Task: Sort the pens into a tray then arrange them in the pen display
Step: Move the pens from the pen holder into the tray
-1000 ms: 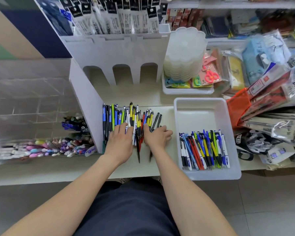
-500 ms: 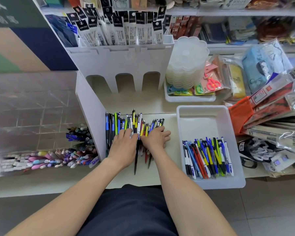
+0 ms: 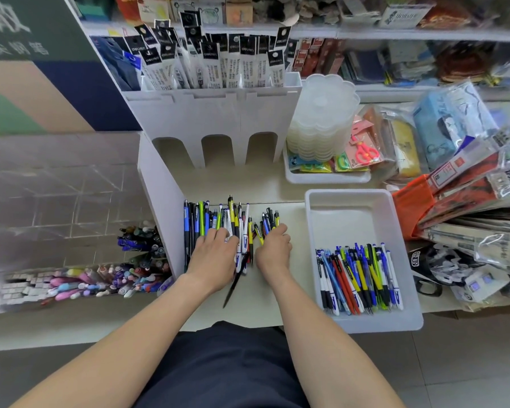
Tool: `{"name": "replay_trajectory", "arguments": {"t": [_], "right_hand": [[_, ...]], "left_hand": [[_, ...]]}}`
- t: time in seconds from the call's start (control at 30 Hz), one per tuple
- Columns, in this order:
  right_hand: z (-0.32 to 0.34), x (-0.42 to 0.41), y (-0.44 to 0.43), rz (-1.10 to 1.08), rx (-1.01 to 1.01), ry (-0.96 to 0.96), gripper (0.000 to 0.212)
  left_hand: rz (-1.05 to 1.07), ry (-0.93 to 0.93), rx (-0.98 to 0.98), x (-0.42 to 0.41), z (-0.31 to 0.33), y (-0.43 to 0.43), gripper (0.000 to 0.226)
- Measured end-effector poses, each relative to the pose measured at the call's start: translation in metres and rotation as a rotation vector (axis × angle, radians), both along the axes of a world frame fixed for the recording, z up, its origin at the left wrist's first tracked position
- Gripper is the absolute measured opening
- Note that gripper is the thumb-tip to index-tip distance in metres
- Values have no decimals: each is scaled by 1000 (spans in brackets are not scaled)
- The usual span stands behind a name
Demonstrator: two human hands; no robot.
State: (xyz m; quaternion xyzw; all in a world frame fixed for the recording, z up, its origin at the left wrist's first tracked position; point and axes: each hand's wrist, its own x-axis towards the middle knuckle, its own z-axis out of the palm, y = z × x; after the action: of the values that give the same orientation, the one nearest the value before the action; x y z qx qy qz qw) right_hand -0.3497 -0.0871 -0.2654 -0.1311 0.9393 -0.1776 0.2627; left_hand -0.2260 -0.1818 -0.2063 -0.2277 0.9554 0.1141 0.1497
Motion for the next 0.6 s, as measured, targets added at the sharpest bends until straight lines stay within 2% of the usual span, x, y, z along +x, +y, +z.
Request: {"name": "replay_trajectory", "arguments": {"t": [0.13, 0.27, 0.37, 0.43, 0.5, 0.6], "right_hand": [[15, -9, 13, -122, -145, -104, 50], [40, -19, 26, -158, -313, -286, 43], [63, -23, 41, -164, -511, -442, 27], [79, -27, 51, -79, -546, -420, 28], [95, -35, 62, 62, -497, -355, 34], [115, -53, 76, 263, -390, -260, 43]], "left_hand": [[67, 131, 96, -4, 0, -2, 40], [260, 392, 326, -19, 13, 0, 34], [475, 500, 542, -43, 36, 8, 35], [565, 503, 723, -59, 48, 13, 42], [601, 526, 896, -74, 60, 22, 51], [598, 551, 981, -95, 75, 39, 54]]}}
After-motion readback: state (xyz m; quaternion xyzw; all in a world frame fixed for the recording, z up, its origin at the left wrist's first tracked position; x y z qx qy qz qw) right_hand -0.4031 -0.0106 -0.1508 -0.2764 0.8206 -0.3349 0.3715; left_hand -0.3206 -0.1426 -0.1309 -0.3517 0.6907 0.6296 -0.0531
